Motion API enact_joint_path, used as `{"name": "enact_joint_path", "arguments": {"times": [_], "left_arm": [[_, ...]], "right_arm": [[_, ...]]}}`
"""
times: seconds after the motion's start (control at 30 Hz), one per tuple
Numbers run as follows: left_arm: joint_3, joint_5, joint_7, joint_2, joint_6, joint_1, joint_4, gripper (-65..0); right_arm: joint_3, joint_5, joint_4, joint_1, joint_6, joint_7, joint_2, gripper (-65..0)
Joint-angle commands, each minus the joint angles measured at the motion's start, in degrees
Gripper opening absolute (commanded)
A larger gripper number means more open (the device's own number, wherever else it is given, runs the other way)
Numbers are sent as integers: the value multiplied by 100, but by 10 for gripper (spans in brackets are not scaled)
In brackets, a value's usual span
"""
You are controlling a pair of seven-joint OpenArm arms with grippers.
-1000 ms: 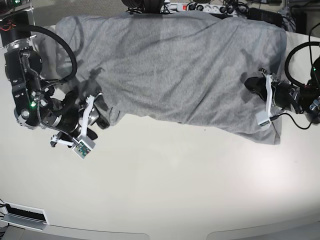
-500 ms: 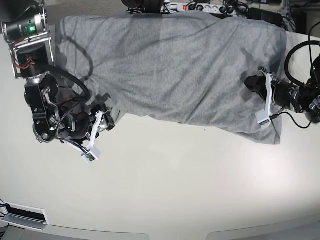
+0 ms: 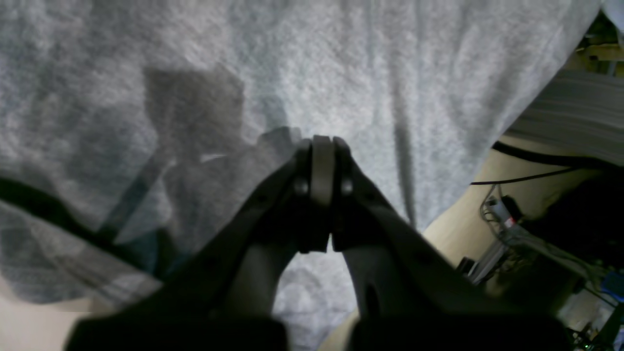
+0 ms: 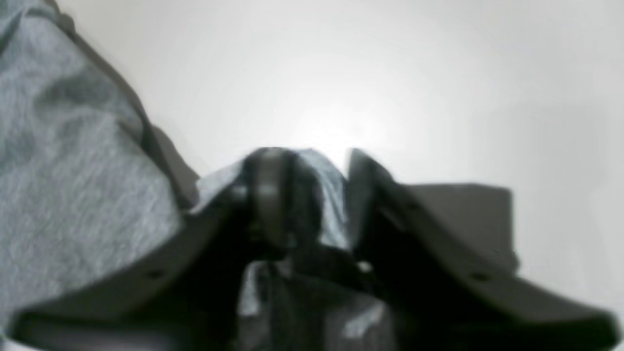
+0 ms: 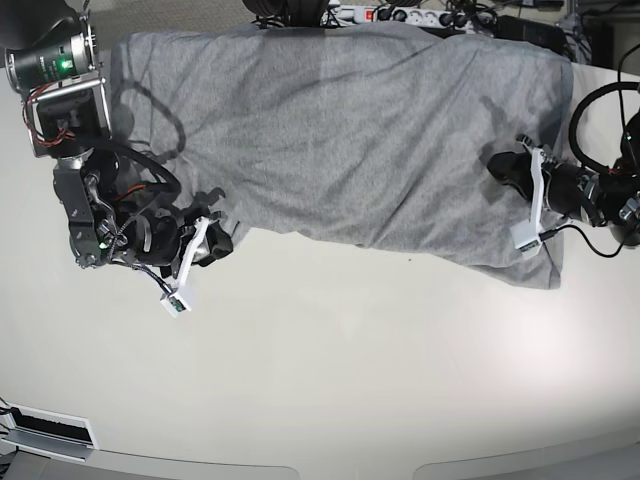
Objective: Layout the t-shirt on the table in an organized manner, then fold the t-shirt properly
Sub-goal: 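Regrasp the shirt hem corner with the right gripper, then drag the hem corner outward with the right gripper to smooth the shirt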
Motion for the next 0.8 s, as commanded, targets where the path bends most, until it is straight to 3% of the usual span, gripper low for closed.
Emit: {"name": "enact_joint_path", "arguments": {"times": [0.0,0.07,0.1,0.27,0.43,0.63,0.77], "left_arm": [[-52,-83,-42,-111,-30,-111,57,-650],[-52,-79,-42,-111,-30,-111,57,-650],[-52,-79,-42,-109,-30,-111,57,-650],[-52,-83,-42,-109,-30,-111,57,-650],[-52,-76,-39,-111,-30,-111,57,-650],[-52,-76,-37,-109,-30,-111,57,-650],[-52,-74,-35,-111,-30,-111,57,-650]], "right_arm": [[22,15,39,96,34,-144,48,-534],[22,13,39,111,34,-260,48,-635],[22,15,42,116,34,-295,50,-650],[24,15,481,127,34,-295,114,-650],[24,13,1558,122,34,-332,396,-650],[24,-42,2435,114,-944,-459,542,-650],[24,-592,2444,111,-1853,-452,542,-650]]}}
